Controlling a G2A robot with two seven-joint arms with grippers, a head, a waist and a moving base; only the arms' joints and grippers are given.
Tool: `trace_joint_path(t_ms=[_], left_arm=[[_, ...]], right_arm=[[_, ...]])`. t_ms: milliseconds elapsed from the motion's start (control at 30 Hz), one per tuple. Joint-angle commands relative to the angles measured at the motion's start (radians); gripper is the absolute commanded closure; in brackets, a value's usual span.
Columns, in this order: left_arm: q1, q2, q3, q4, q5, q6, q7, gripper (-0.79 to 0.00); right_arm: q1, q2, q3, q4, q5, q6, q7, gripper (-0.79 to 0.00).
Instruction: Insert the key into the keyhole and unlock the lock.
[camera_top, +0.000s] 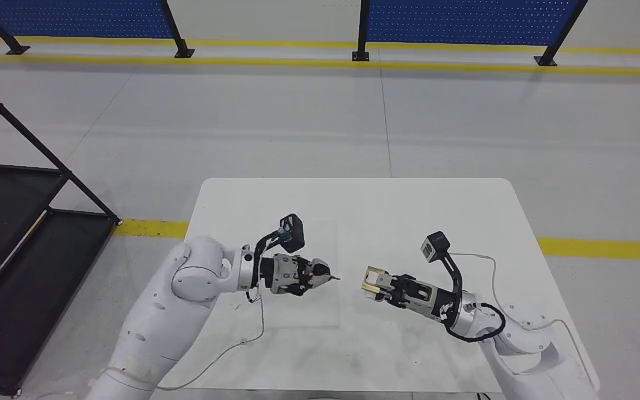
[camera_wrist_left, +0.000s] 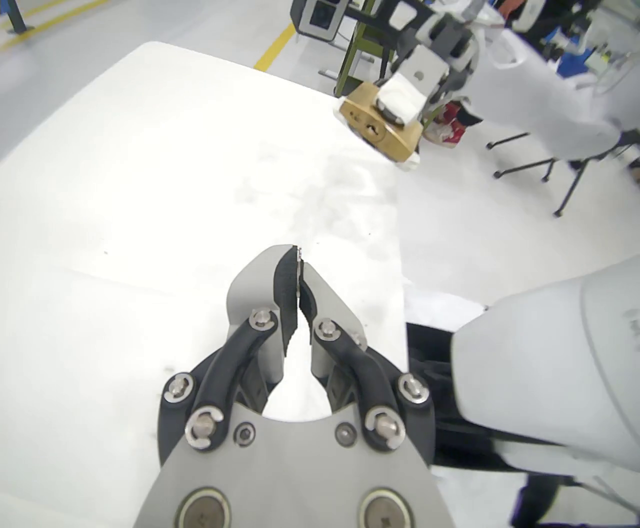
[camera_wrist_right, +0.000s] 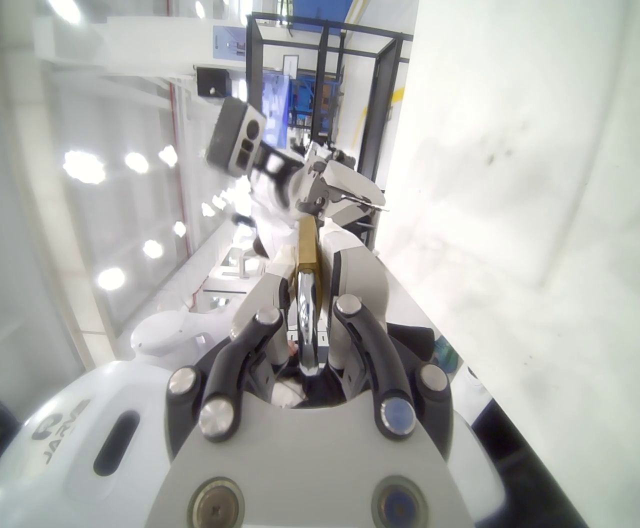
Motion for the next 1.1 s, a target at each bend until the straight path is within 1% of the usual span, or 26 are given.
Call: trace_joint_path(t_ms=[0, 100, 433, 500, 533, 600, 633, 667, 733, 767, 833, 900, 967, 1033, 1067], left_arm=[[0.002, -0.002, -0.011, -0.014, 0.127, -0.047, 0.083, 0.000], [0.012, -0.009, -0.002, -0.006, 0.274, -0.058, 0.222, 0.000], [0.013, -0.009, -0.001, -0.010, 0.282, -0.054, 0.226, 0.000], [0.009, -0.009, -0.004, -0.032, 0.324, -0.058, 0.283, 0.000], [-0.001, -0.007, 0.008, -0.071, 0.380, -0.058, 0.312, 0.000], [-0.006, -0.002, 0.012, -0.080, 0.494, -0.058, 0.414, 0.000], [-0.022, 0.004, 0.017, -0.111, 0.624, -0.058, 0.437, 0.000], [-0.025, 0.009, 0.034, -0.129, 0.738, -0.058, 0.494, 0.000], [-0.035, 0.019, 0.057, -0.138, 0.932, -0.058, 0.658, 0.000], [-0.044, 0.028, 0.075, -0.144, 1.059, -0.058, 0.737, 0.000], [-0.060, 0.043, 0.096, -0.144, 1.288, -0.042, 0.926, 0.000], [-0.067, 0.061, 0.124, -0.125, 1.514, 0.050, 1.142, 0.000], [-0.073, 0.082, 0.149, -0.084, 1.728, 0.185, 1.367, 0.000], [-0.081, 0.102, 0.158, -0.032, 1.901, 0.338, 1.546, 0.000], [-0.085, 0.109, 0.157, -0.007, 1.960, 0.405, 1.609, 0.000]], right_arm=[[0.000, 0.000, 0.000, 0.000, 0.000, 0.000, 0.000, 0.000], [0.000, 0.000, 0.000, 0.000, 0.000, 0.000, 0.000, 0.000], [0.000, 0.000, 0.000, 0.000, 0.000, 0.000, 0.000, 0.000], [0.000, 0.000, 0.000, 0.000, 0.000, 0.000, 0.000, 0.000], [0.000, 0.000, 0.000, 0.000, 0.000, 0.000, 0.000, 0.000], [0.000, 0.000, 0.000, 0.000, 0.000, 0.000, 0.000, 0.000], [0.000, 0.000, 0.000, 0.000, 0.000, 0.000, 0.000, 0.000], [0.000, 0.000, 0.000, 0.000, 0.000, 0.000, 0.000, 0.000], [0.000, 0.000, 0.000, 0.000, 0.000, 0.000, 0.000, 0.000], [0.000, 0.000, 0.000, 0.000, 0.000, 0.000, 0.000, 0.000], [0.000, 0.000, 0.000, 0.000, 0.000, 0.000, 0.000, 0.000], [0.000, 0.000, 0.000, 0.000, 0.000, 0.000, 0.000, 0.000], [0.000, 0.000, 0.000, 0.000, 0.000, 0.000, 0.000, 0.000], [0.000, 0.000, 0.000, 0.000, 0.000, 0.000, 0.000, 0.000], [0.000, 0.000, 0.000, 0.000, 0.000, 0.000, 0.000, 0.000]])
